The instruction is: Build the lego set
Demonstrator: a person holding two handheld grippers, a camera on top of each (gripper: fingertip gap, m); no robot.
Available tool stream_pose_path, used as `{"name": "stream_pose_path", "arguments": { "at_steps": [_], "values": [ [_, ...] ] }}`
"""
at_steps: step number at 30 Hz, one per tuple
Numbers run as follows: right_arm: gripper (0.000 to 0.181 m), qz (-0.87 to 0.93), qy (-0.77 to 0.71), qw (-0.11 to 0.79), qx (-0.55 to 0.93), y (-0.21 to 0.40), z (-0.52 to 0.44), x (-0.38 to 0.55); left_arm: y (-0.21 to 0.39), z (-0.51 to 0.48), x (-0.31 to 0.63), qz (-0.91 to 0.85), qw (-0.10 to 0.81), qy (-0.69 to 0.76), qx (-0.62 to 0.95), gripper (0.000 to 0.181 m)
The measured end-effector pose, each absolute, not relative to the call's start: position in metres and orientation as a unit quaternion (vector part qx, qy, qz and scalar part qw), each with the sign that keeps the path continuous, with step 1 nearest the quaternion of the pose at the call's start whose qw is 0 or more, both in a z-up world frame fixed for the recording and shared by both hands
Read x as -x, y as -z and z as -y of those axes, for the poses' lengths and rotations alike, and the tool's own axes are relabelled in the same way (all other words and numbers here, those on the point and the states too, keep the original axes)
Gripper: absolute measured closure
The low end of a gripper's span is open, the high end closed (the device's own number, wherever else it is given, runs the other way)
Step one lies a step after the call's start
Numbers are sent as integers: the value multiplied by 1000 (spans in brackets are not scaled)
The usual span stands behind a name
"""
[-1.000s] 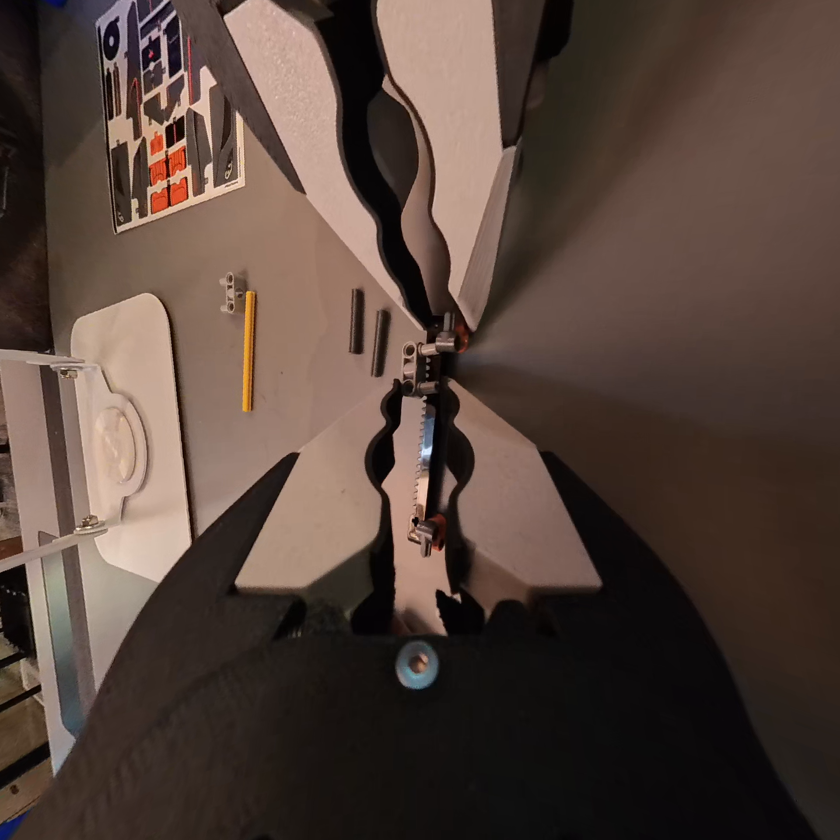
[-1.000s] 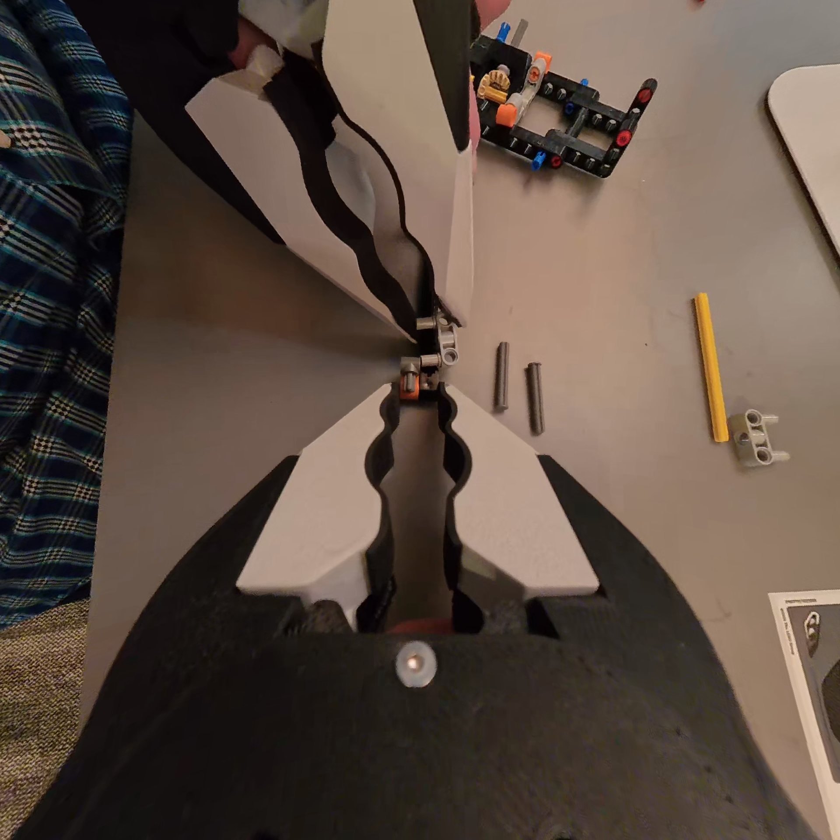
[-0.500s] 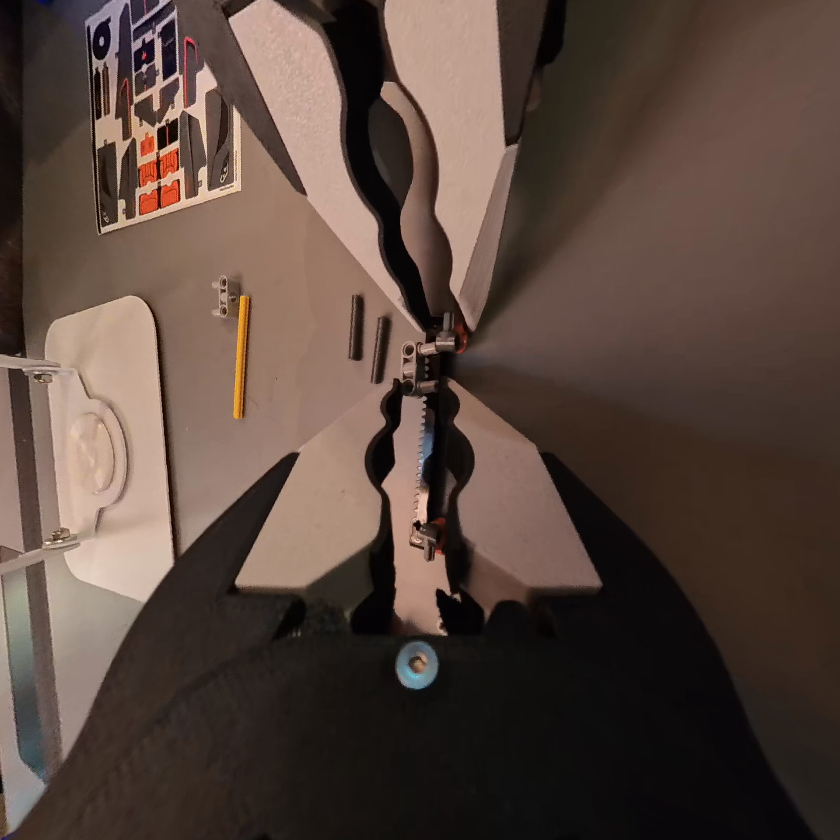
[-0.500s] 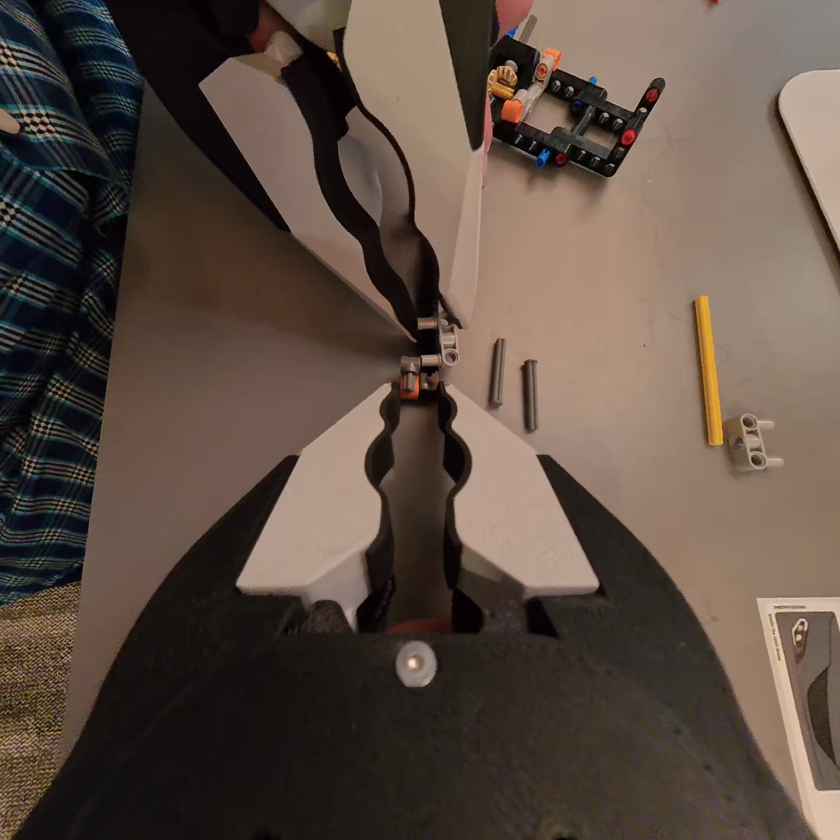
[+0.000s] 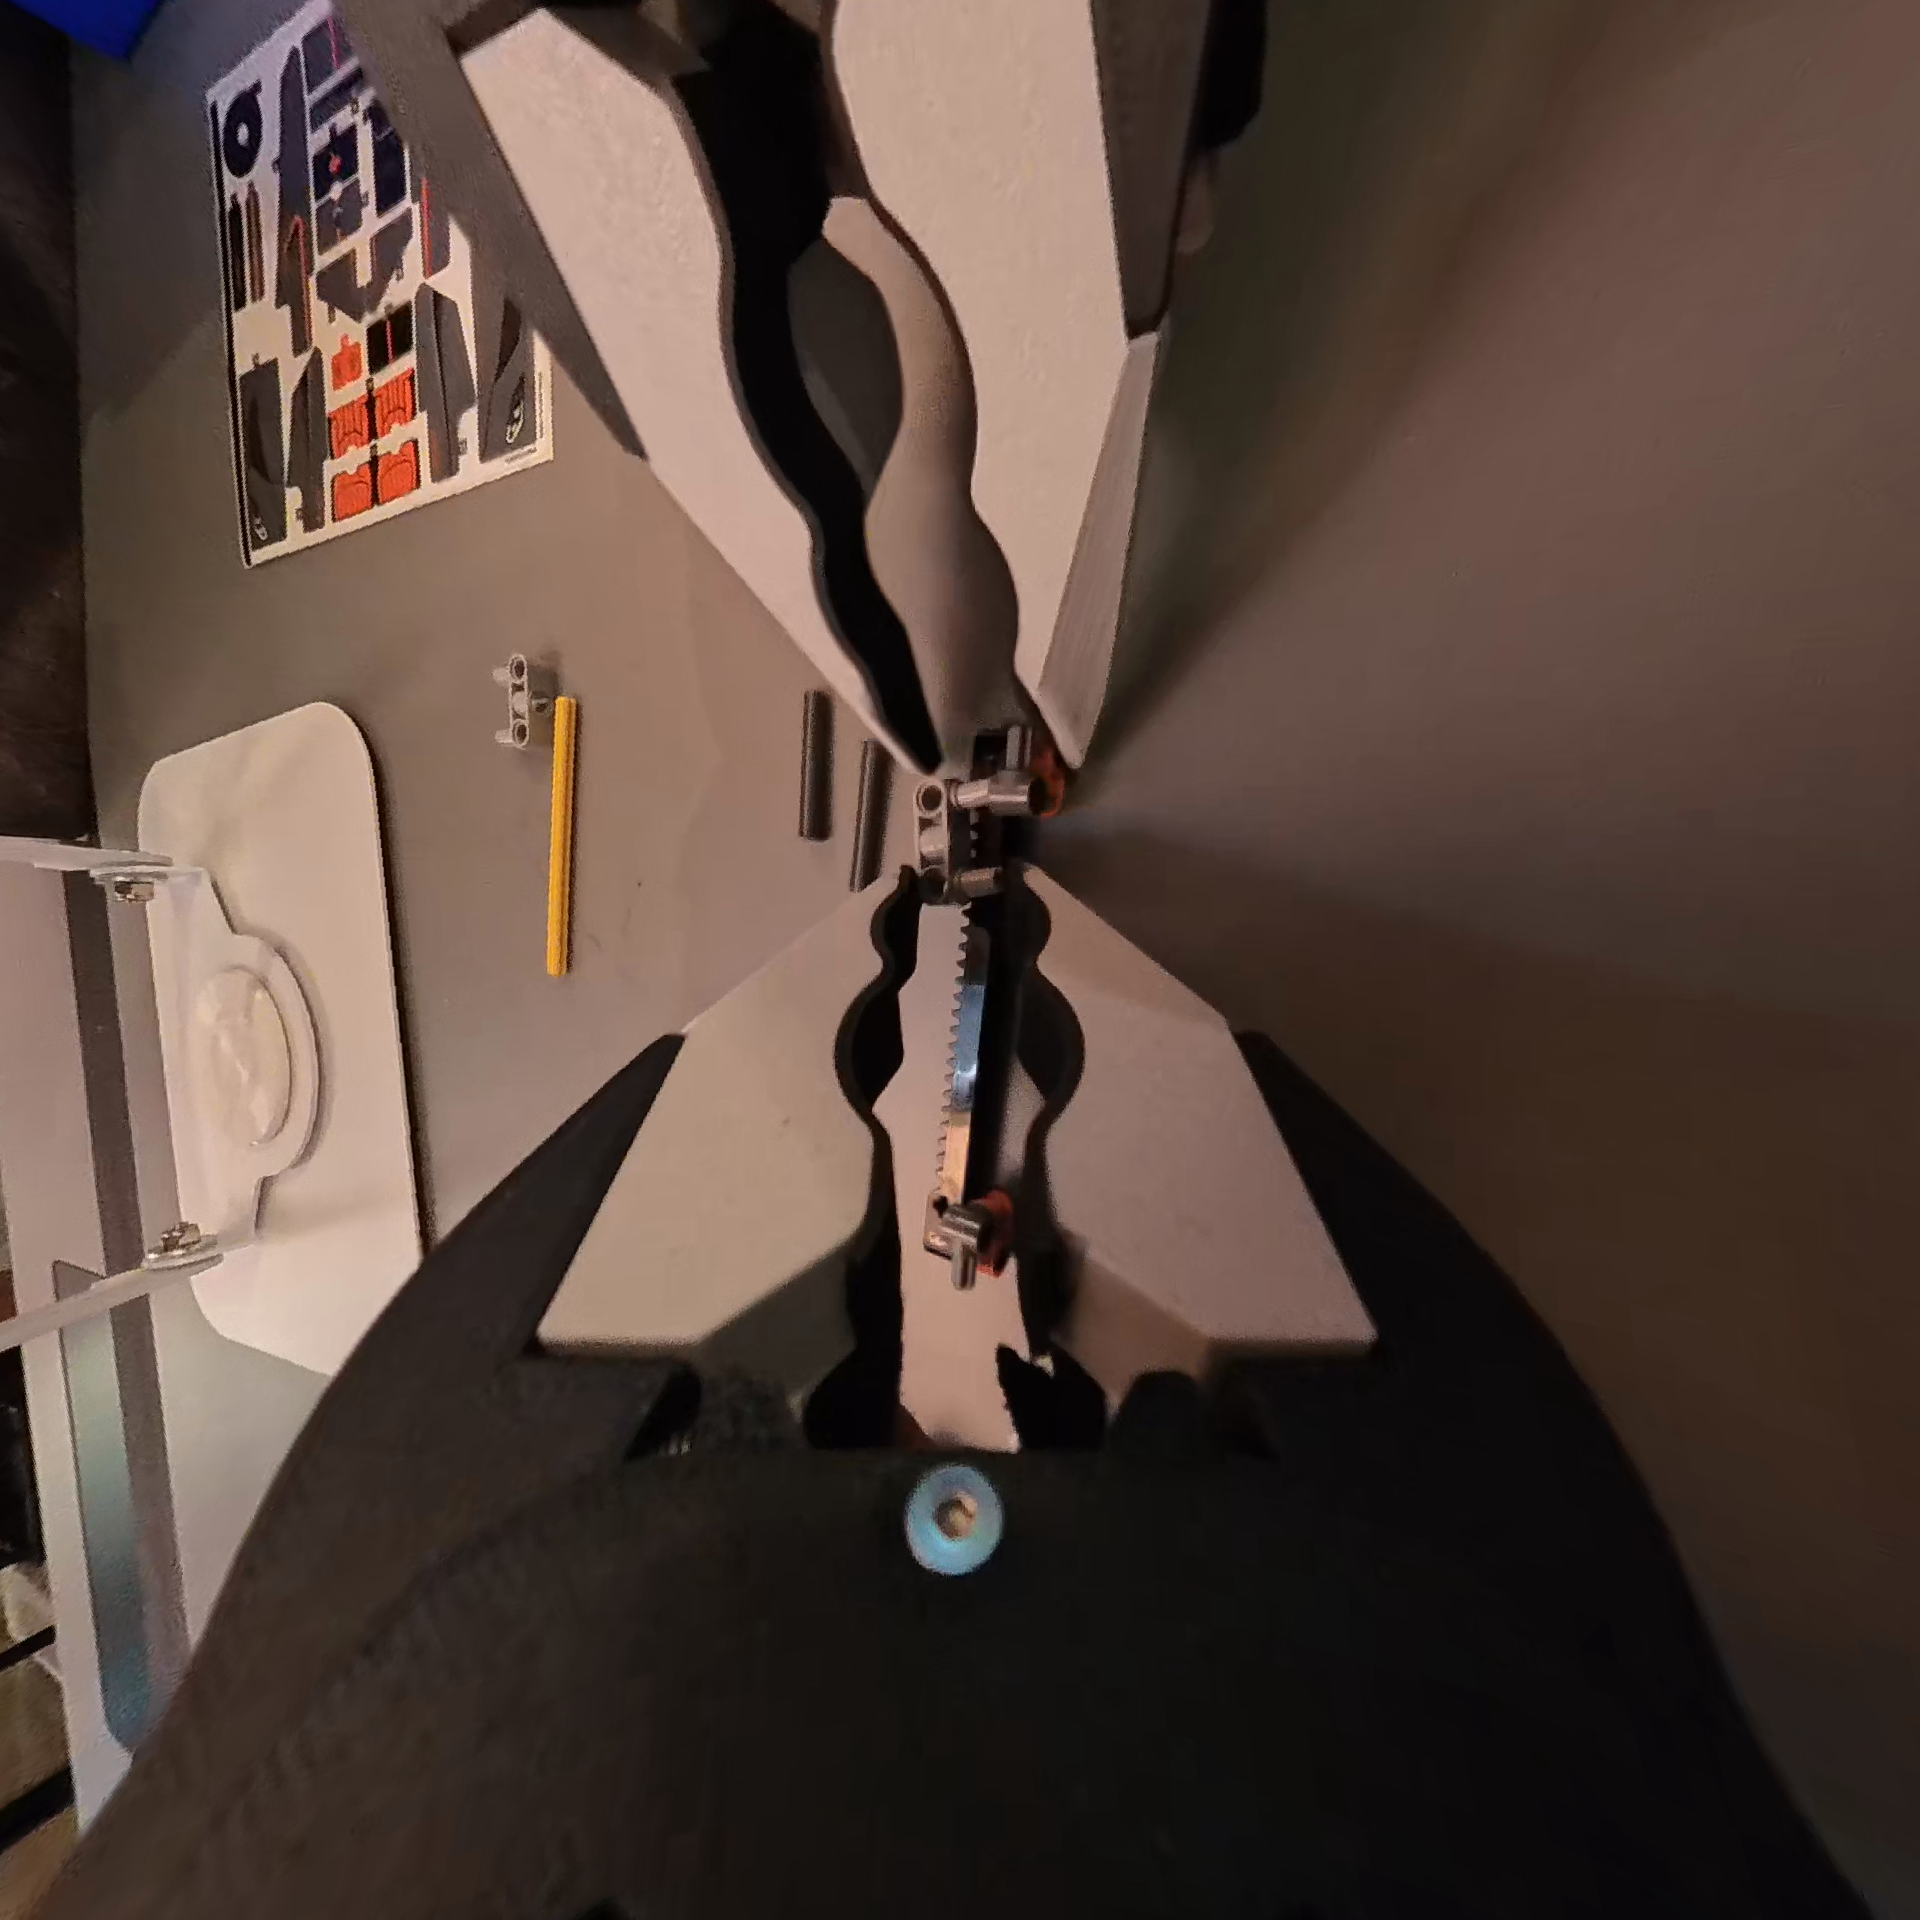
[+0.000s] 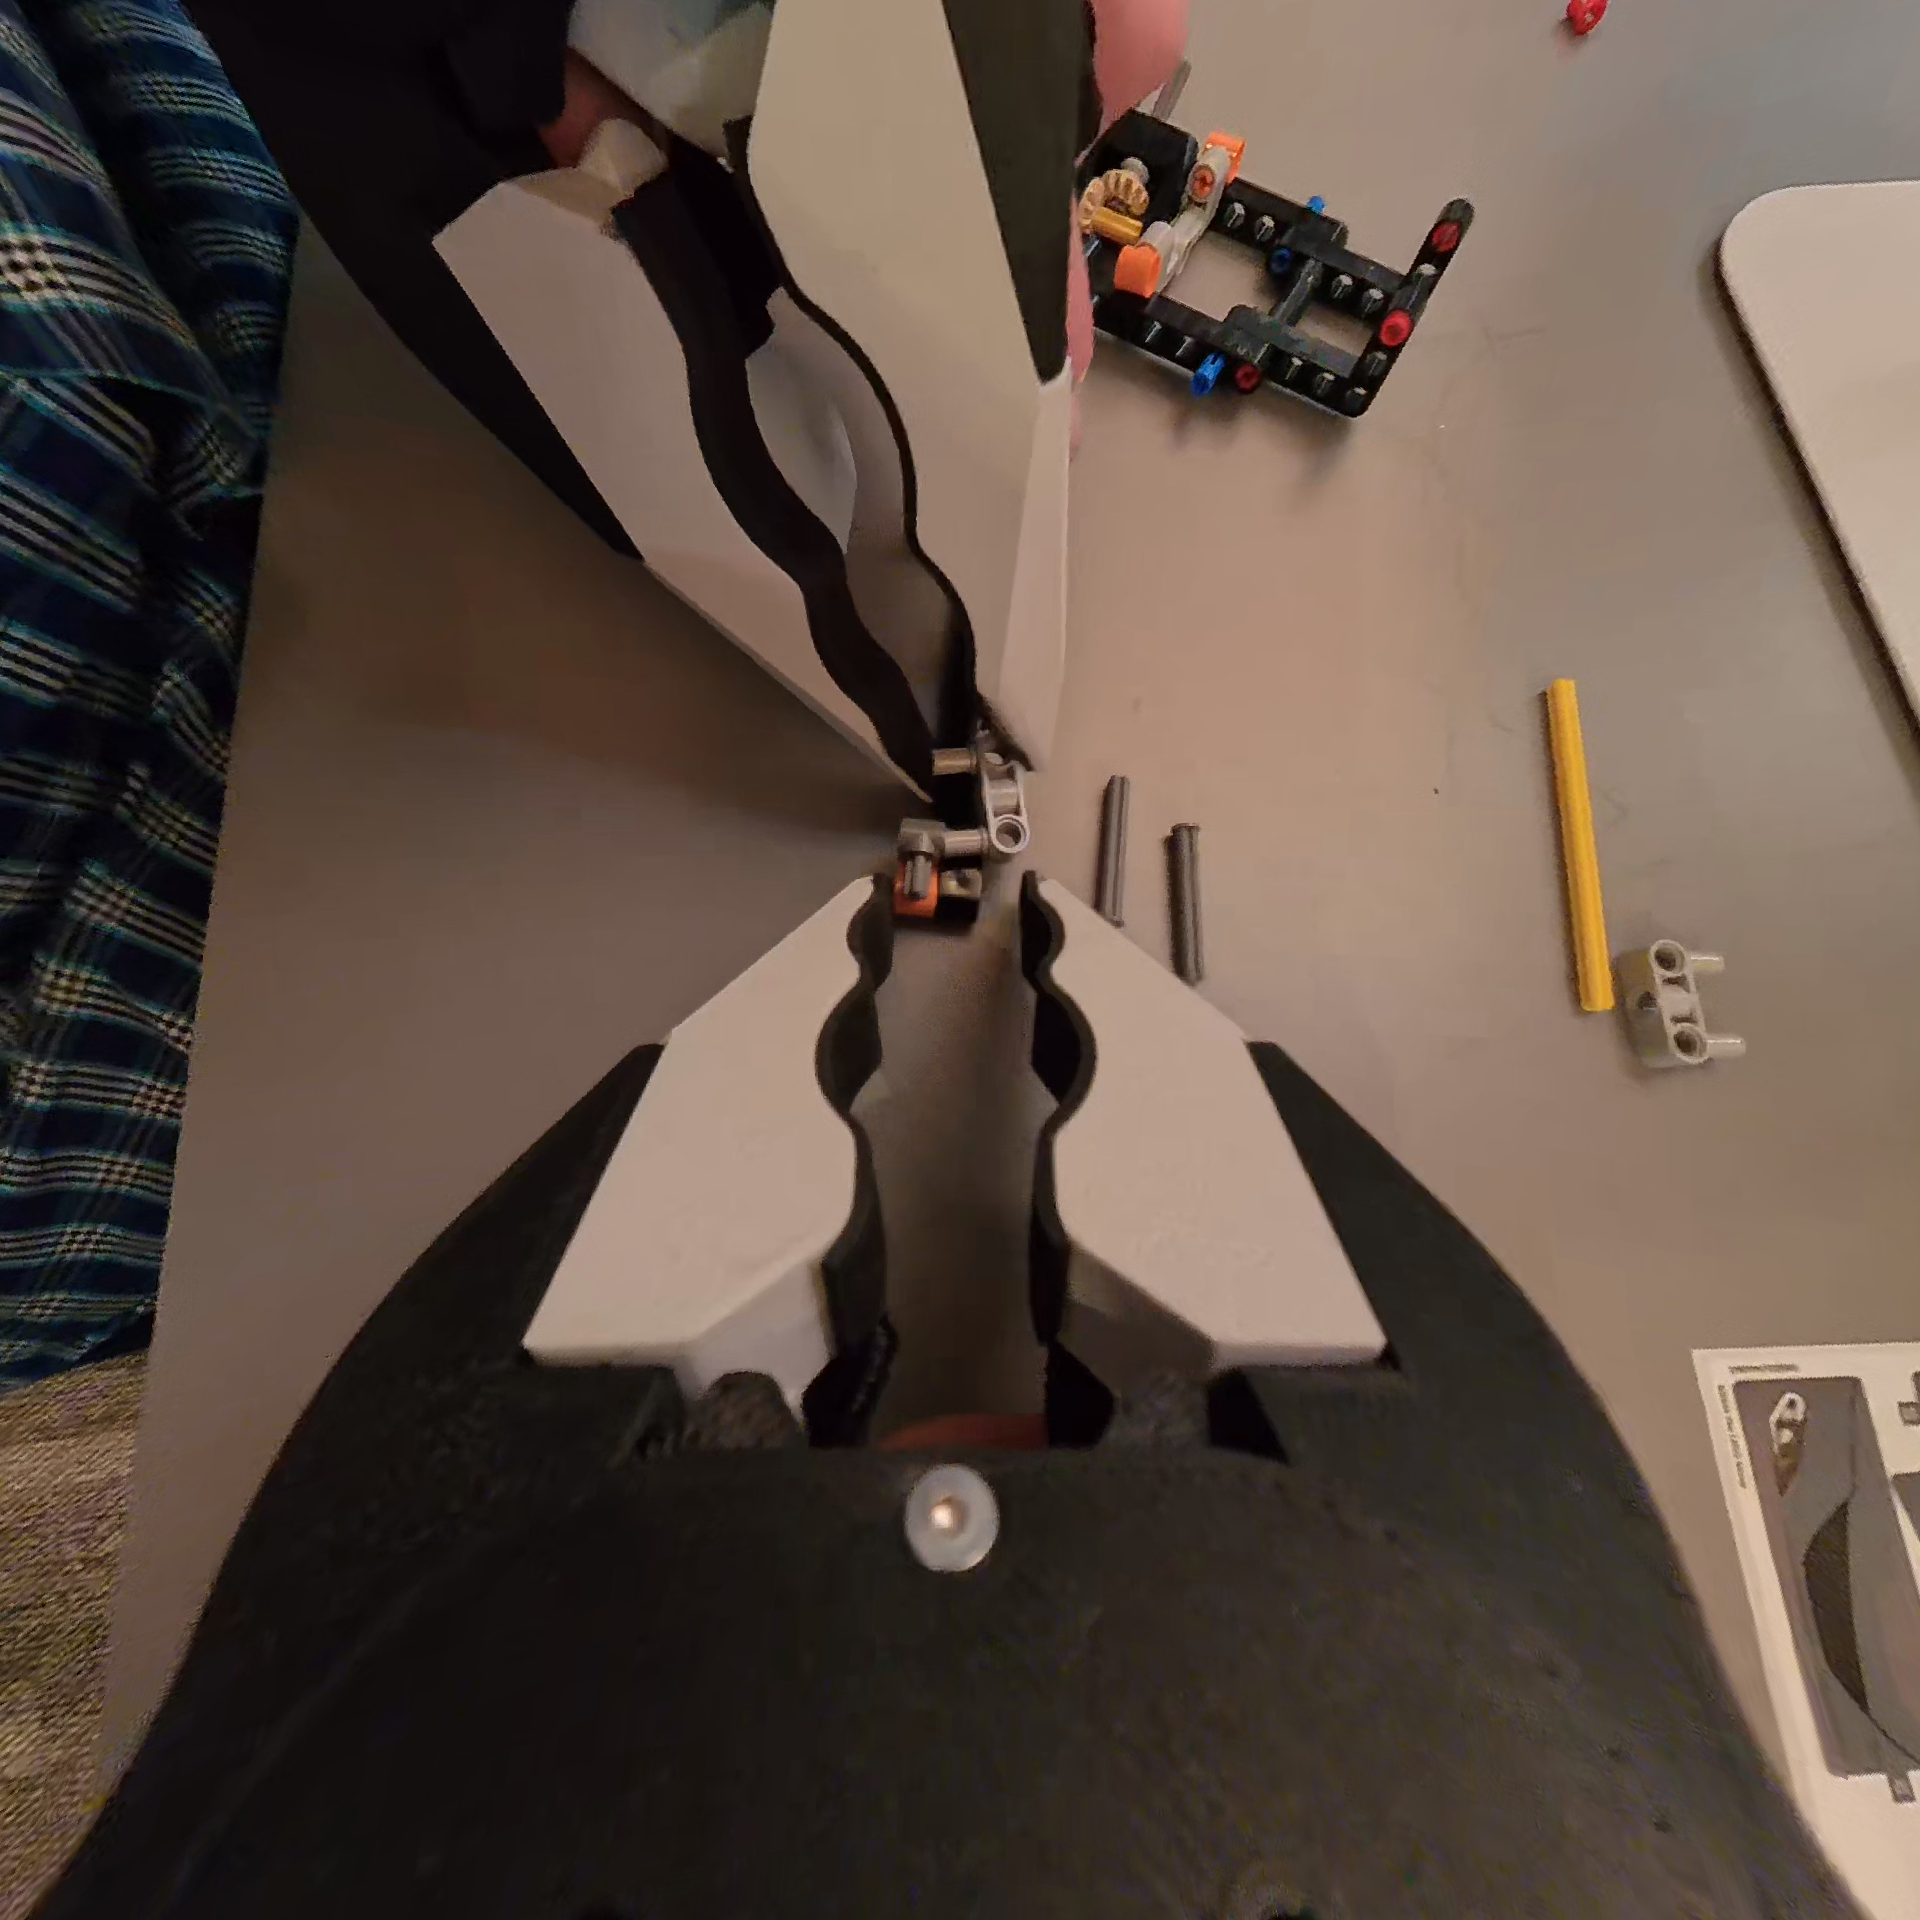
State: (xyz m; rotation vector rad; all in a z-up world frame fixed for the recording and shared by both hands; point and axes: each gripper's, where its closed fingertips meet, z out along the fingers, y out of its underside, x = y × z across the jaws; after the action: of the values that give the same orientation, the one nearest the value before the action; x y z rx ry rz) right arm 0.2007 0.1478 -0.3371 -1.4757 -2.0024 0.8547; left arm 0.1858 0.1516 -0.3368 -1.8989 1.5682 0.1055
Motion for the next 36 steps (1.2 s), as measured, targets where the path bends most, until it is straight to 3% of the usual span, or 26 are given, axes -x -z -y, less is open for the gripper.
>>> {"name": "stream_pose_path", "arguments": {
  "at_steps": [7, 14, 36],
  "values": [
    [145, 733, -321, 285, 528, 327, -148, -196, 337, -153, -185, -606, 331, -51, 721, 167],
    [159, 741, -300, 285, 528, 335, -147, -192, 337, -153, -185, -605, 332, -51, 722, 167],
    [161, 746, -293, 294, 521, 335, -146, -189, 337, -151, -181, -615, 330, -17, 715, 167]
  ]
}}
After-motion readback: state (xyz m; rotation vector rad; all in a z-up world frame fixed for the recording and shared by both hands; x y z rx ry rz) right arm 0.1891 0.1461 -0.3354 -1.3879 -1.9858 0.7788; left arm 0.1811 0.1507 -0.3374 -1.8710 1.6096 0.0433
